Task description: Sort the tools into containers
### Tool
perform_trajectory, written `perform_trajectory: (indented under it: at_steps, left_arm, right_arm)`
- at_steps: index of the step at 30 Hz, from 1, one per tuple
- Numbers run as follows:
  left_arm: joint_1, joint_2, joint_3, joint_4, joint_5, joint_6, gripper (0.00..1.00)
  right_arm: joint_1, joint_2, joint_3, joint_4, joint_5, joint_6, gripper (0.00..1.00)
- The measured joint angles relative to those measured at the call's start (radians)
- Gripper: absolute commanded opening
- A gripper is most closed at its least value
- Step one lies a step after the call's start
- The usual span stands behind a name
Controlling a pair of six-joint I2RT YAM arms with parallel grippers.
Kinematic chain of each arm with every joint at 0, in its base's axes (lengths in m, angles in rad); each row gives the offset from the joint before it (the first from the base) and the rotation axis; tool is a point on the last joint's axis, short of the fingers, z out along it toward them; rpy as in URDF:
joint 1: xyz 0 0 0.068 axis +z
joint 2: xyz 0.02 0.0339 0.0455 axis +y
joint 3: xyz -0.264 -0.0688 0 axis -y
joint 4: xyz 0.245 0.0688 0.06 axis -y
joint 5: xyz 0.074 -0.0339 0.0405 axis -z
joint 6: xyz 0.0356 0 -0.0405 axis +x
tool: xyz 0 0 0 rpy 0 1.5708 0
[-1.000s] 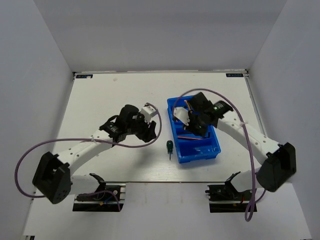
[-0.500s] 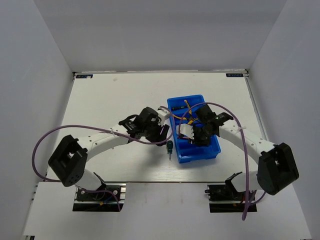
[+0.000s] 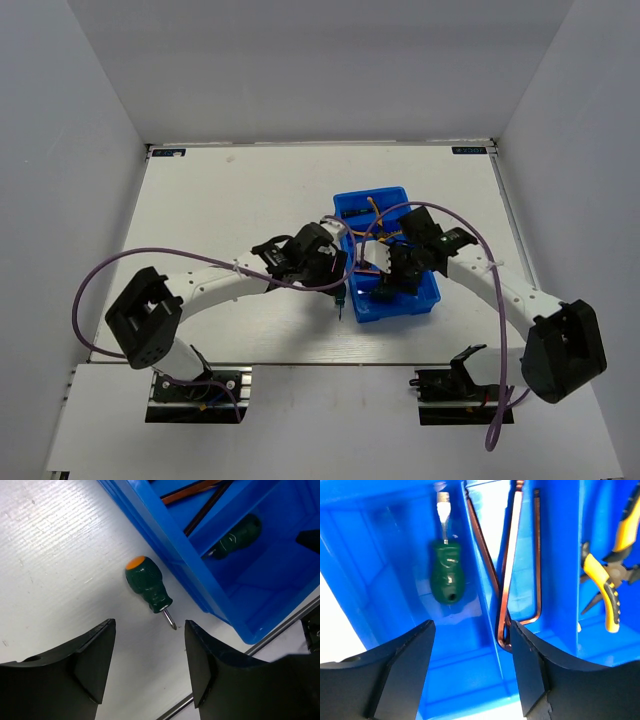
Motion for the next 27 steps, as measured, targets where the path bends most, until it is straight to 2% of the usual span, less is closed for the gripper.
perform_trajectory:
  at_steps: [3, 5, 6, 7, 13, 21, 24, 26, 27]
  left_arm:
    - [-0.015, -0.005, -0.011, 0.008, -0.019, -0.046, 0.68]
    - [-0.020, -0.013, -0.025, 0.010, -0.026, -0.076, 0.68]
    - [-0.023, -0.018, -0.034, 0.017, -0.028, -0.091, 0.67]
    - [-0.026, -0.021, -0.042, 0.021, -0.030, -0.107, 0.65]
    - [-0.040, -0.023, -0.068, 0.040, -0.055, -0.183, 0.62]
    - [-0.062, 0.019, -0.068, 0.076, -0.108, -0.246, 0.61]
    - [-0.070, 0.062, -0.068, 0.079, -0.133, -0.260, 0.61]
    - [-0.075, 0.095, -0.068, 0.078, -0.145, -0.265, 0.61]
    - [-0.078, 0.111, -0.068, 0.077, -0.154, -0.269, 0.61]
  right_arm:
    - [-0.006, -0.029, 0.000, 0.004, -0.003, 0.015, 0.63]
    - [-0.008, -0.045, 0.000, 0.005, -0.002, 0.030, 0.55]
    - [-0.011, -0.053, 0.000, 0.005, -0.002, 0.047, 0.18]
    - [-0.013, -0.061, 0.000, 0.006, 0.001, 0.059, 0.00]
    - [-0.031, -0.114, -0.011, 0.058, 0.062, 0.216, 0.00]
    - [-0.059, -0.315, -0.132, 0.192, 0.143, 0.395, 0.00]
    - [-0.068, -0.330, -0.140, 0.230, 0.159, 0.436, 0.07]
    - [-0.073, -0.338, -0.146, 0.243, 0.166, 0.460, 0.18]
    - [-0.077, -0.344, -0.153, 0.253, 0.169, 0.469, 0.18]
